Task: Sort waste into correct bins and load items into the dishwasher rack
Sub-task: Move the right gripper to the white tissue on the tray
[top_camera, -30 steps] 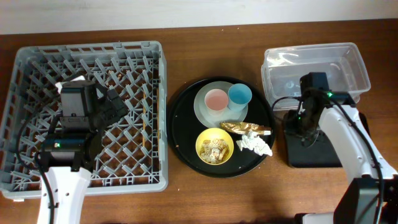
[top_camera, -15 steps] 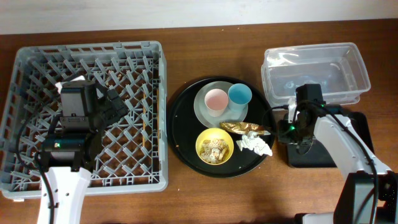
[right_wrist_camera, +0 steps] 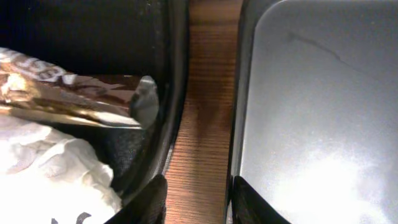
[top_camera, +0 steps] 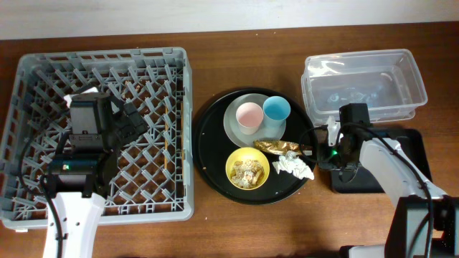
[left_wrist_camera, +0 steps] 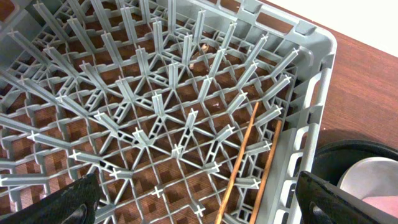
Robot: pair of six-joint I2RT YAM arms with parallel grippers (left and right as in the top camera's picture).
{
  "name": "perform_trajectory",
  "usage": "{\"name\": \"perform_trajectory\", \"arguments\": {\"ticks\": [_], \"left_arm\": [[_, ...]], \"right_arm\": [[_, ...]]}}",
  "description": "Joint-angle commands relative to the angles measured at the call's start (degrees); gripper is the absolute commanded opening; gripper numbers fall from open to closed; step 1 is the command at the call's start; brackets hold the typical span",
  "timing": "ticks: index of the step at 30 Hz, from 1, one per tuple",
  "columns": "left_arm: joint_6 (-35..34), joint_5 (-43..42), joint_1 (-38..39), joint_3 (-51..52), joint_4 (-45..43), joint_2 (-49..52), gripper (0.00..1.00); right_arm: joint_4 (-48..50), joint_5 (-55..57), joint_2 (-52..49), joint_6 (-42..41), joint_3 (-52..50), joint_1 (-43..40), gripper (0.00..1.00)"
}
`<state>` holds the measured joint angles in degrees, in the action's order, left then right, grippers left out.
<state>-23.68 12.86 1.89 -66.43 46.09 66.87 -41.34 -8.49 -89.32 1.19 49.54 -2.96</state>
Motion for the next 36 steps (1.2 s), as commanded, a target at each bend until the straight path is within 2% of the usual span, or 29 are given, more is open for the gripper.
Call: {"name": "perform_trajectory", "arguments": {"ticks": [1, 13, 25, 28, 32, 36], "left_arm": [[-0.7, -0.2, -0.2, -0.4, 0.0, 0.0, 0.99], [-0.7, -0.2, -0.2, -0.4, 0.0, 0.0, 0.99], [-0.7, -0.2, -0.2, -0.4, 0.0, 0.0, 0.99], [-0.7, -0.2, -0.2, -0.4, 0.0, 0.0, 0.99], [-0.7, -0.2, -0.2, -0.4, 0.0, 0.0, 0.99], [-0.7, -0.2, -0.2, -0.4, 0.0, 0.0, 0.99]], "right_arm": [[0.2, -6.2, -0.1, 3.1, -0.5, -0.1, 0.38], [0.2, -6.6, -0.1, 3.1, -0.3, -0.1, 0.38], [-5.0, -7.5, 0.0, 3.1, 5.0, -0.1, 0.39], [-7.9, -7.4, 0.0, 2.8, 8.9, -0.1, 0.40], [-21.1, -7.6, 0.0, 1.4, 19.5, 0.0, 0.42], [-26.1, -10.6, 0.0, 1.3, 20.7, 2.4, 0.43]]}}
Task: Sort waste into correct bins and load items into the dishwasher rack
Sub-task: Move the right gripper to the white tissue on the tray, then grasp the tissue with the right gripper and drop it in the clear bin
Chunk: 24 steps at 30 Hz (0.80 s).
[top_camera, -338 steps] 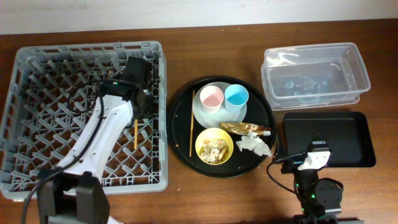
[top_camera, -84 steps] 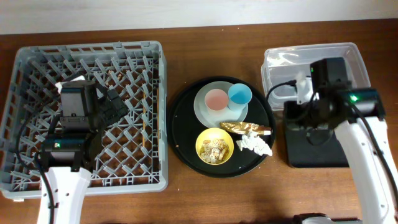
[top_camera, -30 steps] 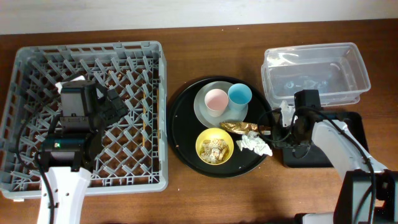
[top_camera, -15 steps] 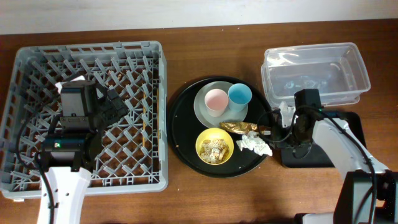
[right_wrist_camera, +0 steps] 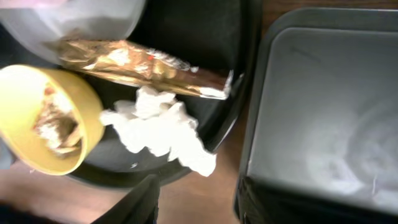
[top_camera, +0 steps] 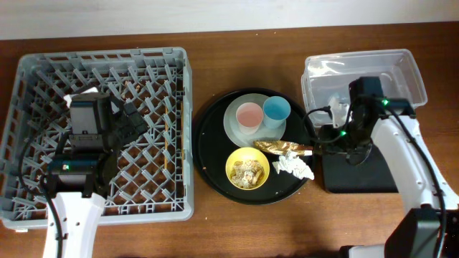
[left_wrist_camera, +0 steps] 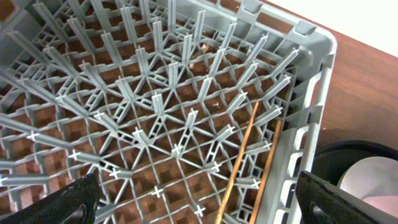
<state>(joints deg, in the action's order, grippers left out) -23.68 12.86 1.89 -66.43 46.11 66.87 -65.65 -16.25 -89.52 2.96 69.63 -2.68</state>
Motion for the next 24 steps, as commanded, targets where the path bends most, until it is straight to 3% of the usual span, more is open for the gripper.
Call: {"name": "perform_trajectory", "arguments": {"ticks": [1, 5, 11, 24], "left_arm": [[-0.7, -0.2, -0.2, -0.4, -0.1, 0.0, 0.99], [-0.7, -0.2, -0.2, -0.4, -0.1, 0.0, 0.99], [-0.7, -0.2, -0.2, -0.4, -0.1, 0.0, 0.99], [-0.7, -0.2, -0.2, -0.4, -0.1, 0.0, 0.99]], "right_arm": [[-1.9, -2.8, 0.2, -0.5, 0.1, 3.1, 0.43], [1.1, -1.7, 0.1, -5.5, -3.1, 9.2, 0.46], [9.4, 12.9, 0.1, -17.8, -8.8, 16.7, 0.50], [26.2, 13.7, 0.1, -20.7, -21.5, 19.2, 0.51]]}}
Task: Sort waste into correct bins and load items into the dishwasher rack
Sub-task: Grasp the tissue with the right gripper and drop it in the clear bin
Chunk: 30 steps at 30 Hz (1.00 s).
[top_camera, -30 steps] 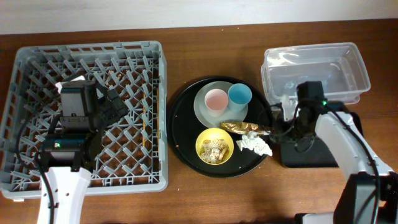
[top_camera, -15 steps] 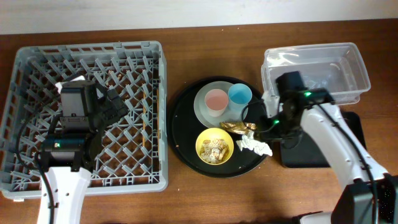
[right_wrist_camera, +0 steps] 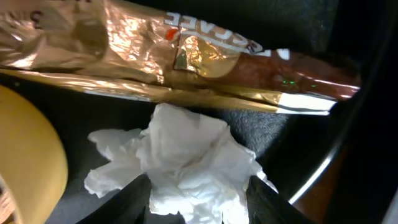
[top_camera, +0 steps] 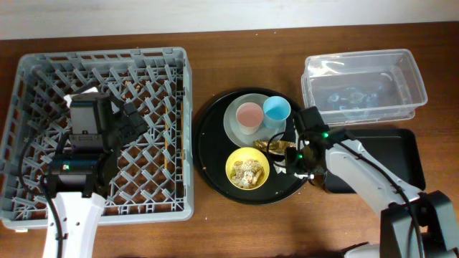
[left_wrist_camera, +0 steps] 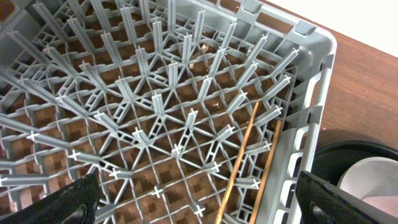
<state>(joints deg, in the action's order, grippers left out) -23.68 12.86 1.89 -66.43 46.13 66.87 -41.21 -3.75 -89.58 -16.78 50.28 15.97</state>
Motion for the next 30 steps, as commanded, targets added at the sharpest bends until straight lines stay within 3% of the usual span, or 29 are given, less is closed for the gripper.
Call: {"name": "perform_trajectory", "arguments": {"ticks": [1, 14, 15, 16, 17, 19, 24, 30], "left_arm": [[-0.7, -0.2, -0.2, -0.4, -0.1, 0.0, 0.99], [-0.7, -0.2, -0.2, -0.4, -0.1, 0.0, 0.99], [-0.7, -0.2, -0.2, -0.4, -0.1, 0.0, 0.99], [-0.7, -0.2, -0.2, -0.4, -0.1, 0.0, 0.99], [-0.7, -0.2, -0.2, -0.4, -0.1, 0.0, 0.99], [-0.7, -0.2, -0.2, -0.4, -0.1, 0.0, 0.99], [-0.7, -0.2, -0.2, -0.4, -0.1, 0.0, 0.99], [-0.7, -0.2, -0.2, -0.4, -0.1, 0.0, 0.99]], "right_arm": [[2.9, 1.2, 0.2, -0.9, -2.9, 0.6, 0.51], [10.6, 1.4, 0.2, -0.9, -7.6, 0.6, 0.50], [10.5, 1.4, 0.2, -0.9, -7.9, 0.6, 0.43], [10.0, 0.2, 0.2, -0.9, -7.8, 0.6, 0.18], [9.9, -3.2, 0.5, -0.9, -7.0, 0.5, 0.04], [8.9, -9.4, 2.0, -0.1, -3.1, 0.4, 0.04], [-1.9, -9.1, 5.1, 0.5, 15.6, -5.0, 0.04], [6.9, -3.0, 3.4, 1.5, 17.6, -19.0, 0.04]]}}
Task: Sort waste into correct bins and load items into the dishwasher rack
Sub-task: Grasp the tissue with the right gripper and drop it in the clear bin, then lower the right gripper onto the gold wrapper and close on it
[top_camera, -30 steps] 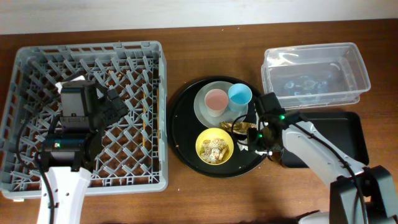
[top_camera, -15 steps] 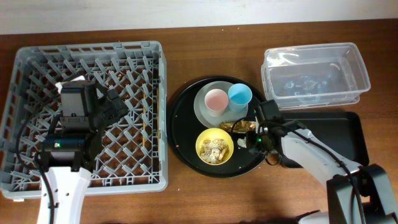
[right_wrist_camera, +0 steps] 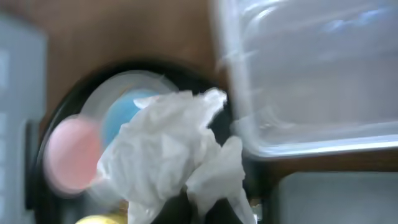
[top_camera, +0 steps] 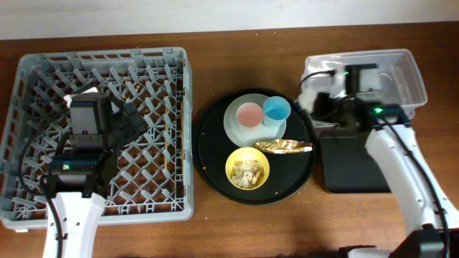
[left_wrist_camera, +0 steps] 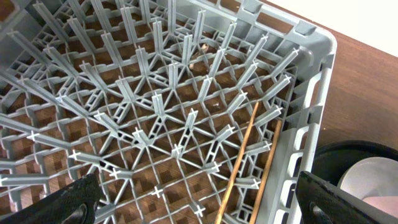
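A crumpled white tissue (right_wrist_camera: 174, 143) hangs from my right gripper (right_wrist_camera: 208, 208), which is shut on it, raised above the gap between the round black tray (top_camera: 215, 168) and the clear plastic bin (top_camera: 366, 86). In the overhead view the right gripper (top_camera: 320, 107) is blurred at the clear bin's left edge. The tray holds a gold wrapper (top_camera: 285, 146), a yellow bowl (top_camera: 247, 170) of scraps, and a pink cup (top_camera: 249, 115) and blue cup (top_camera: 276, 109) on a pale plate. My left gripper (left_wrist_camera: 199, 202) hangs open over the grey dish rack (top_camera: 43, 72).
A black bin (top_camera: 358, 161) lies in front of the clear bin, right of the tray. Two wooden chopsticks (left_wrist_camera: 239, 165) lie in the rack by its right wall. Bare wooden table surrounds everything.
The right gripper was open, low over the tissue on the tray. Now it is shut on the tissue and raised by the clear bin's left edge. The left arm is unchanged.
The right gripper was low between the tray's rim and the black bin, by the wrapper's end. Then it was higher, over the bins. Then it was down around the tissue. Now the tissue is off the tray, in its grip. The left gripper stayed open over the rack.
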Robot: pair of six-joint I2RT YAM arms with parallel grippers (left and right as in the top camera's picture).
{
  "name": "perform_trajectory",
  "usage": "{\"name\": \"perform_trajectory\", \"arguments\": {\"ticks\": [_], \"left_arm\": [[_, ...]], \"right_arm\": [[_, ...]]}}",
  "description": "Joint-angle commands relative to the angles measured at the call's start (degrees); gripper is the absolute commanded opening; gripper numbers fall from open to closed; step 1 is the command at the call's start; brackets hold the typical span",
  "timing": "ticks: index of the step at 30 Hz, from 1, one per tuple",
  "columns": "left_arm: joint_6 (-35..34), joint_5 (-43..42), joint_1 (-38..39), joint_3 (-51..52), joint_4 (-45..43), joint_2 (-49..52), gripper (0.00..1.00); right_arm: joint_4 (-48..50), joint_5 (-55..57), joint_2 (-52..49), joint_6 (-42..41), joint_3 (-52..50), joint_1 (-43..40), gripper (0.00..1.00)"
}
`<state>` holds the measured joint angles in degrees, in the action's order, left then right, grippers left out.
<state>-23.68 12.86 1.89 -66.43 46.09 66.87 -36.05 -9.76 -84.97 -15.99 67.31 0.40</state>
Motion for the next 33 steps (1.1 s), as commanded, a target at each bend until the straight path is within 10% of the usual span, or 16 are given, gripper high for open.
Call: {"name": "perform_trajectory", "arguments": {"ticks": [1, 3, 6, 11, 15, 16, 18, 20, 25, 33], "left_arm": [[-0.7, -0.2, -0.2, -0.4, 0.0, 0.0, 0.99], [-0.7, -0.2, -0.2, -0.4, 0.0, 0.0, 0.99], [-0.7, -0.2, -0.2, -0.4, 0.0, 0.0, 0.99], [-0.7, -0.2, -0.2, -0.4, 0.0, 0.0, 0.99], [-0.7, -0.2, -0.2, -0.4, 0.0, 0.0, 0.99], [-0.7, -0.2, -0.2, -0.4, 0.0, 0.0, 0.99], [-0.7, -0.2, -0.2, -0.4, 0.0, 0.0, 0.99], [-0.7, -0.2, -0.2, -0.4, 0.0, 0.0, 0.99], [-0.7, -0.2, -0.2, -0.4, 0.0, 0.0, 0.99], [-0.7, -0.2, -0.2, -0.4, 0.0, 0.0, 0.99]], "right_arm": [[3.4, 3.0, -2.1, 0.7, 0.6, -5.1, 0.04], [7.8, 3.0, -4.9, 0.7, 0.6, -7.5, 0.06], [11.3, 2.9, -7.6, 0.7, 0.6, -8.7, 0.77], [6.5, -12.7, -1.2, 0.7, 3.3, -10.7, 1.00], [-5.1, -33.8, 3.4, 0.7, 3.3, -10.6, 0.99], [-9.3, -35.8, 3.4, 0.7, 3.3, -10.5, 0.88], [-17.7, -35.3, 3.1, 0.7, 2.7, -9.1, 0.26], [-21.4, -35.0, 3.1, 0.7, 1.1, -6.4, 0.15], [-15.6, -28.7, 3.1, -8.6, -7.9, 3.6, 0.14], [1.3, -7.2, 3.0, -38.5, -21.8, 9.8, 0.48]]}}
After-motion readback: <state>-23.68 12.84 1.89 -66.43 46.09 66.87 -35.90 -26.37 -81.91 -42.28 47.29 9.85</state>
